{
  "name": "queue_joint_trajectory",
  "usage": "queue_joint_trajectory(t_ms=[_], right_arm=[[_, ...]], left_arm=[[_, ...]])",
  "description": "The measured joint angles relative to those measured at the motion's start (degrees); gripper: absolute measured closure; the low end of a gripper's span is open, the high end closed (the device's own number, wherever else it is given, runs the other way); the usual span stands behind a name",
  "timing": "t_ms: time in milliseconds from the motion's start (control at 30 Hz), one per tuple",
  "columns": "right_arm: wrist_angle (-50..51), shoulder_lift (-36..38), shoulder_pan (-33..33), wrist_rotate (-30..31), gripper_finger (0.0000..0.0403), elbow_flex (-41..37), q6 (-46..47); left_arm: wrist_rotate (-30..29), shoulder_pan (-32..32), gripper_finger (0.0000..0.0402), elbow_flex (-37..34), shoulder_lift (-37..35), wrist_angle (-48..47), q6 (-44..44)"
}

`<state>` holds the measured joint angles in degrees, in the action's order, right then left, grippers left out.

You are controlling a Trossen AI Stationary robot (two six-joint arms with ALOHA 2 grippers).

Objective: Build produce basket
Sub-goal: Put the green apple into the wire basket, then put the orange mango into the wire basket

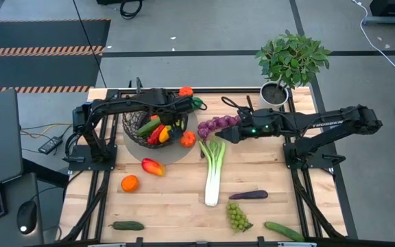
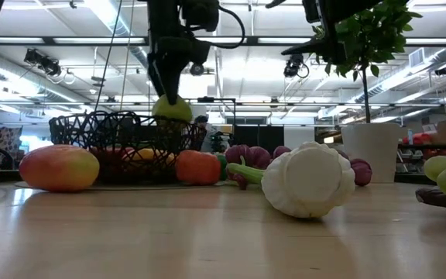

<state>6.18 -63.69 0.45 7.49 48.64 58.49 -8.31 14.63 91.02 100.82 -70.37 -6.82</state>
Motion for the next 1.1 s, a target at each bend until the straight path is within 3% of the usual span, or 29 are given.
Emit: queue_joint_trajectory(t_ms=[167,333,467,567,700,833,1100], right_arm=[[-2.8,-3.6,-1.3,3.4,0.0034,0.0,0.1],[-13.1,-11.0,-4.3,2.0,0.0034,0.0,0.4],[-22.0,-17.2,-6.9,1.5,0.0034,0.0,4.0],[-28.3,-21.3,-8.5,1.3,0.0034,0.0,6.3],[-35.3,-25.2,-9.6,-0.8,0.0034,0.0,9.1],[-36.8,-26.4,-10.2,-4.1,0.0034,0.0,10.0],[-32.7,-23.1,-11.5,-8.1,0.0034,0.0,6.3]], left_arm=[[-1.2,0.1,0.0085,-0.1,-1.4,0.8,2.9],[-2.1,0.3,0.0082,0.0,-4.2,2.0,7.8],[-2.4,1.3,0.0044,0.0,-6.2,1.7,13.7],[-6.8,1.9,0.0009,0.0,-6.3,2.1,16.7],[-12.2,3.0,0.001,0.0,-6.3,2.7,22.1],[-15.8,3.9,0.0005,0.0,-6.5,2.7,22.0],[-16.3,4.8,0.0011,0.0,-6.5,1.8,16.5]])
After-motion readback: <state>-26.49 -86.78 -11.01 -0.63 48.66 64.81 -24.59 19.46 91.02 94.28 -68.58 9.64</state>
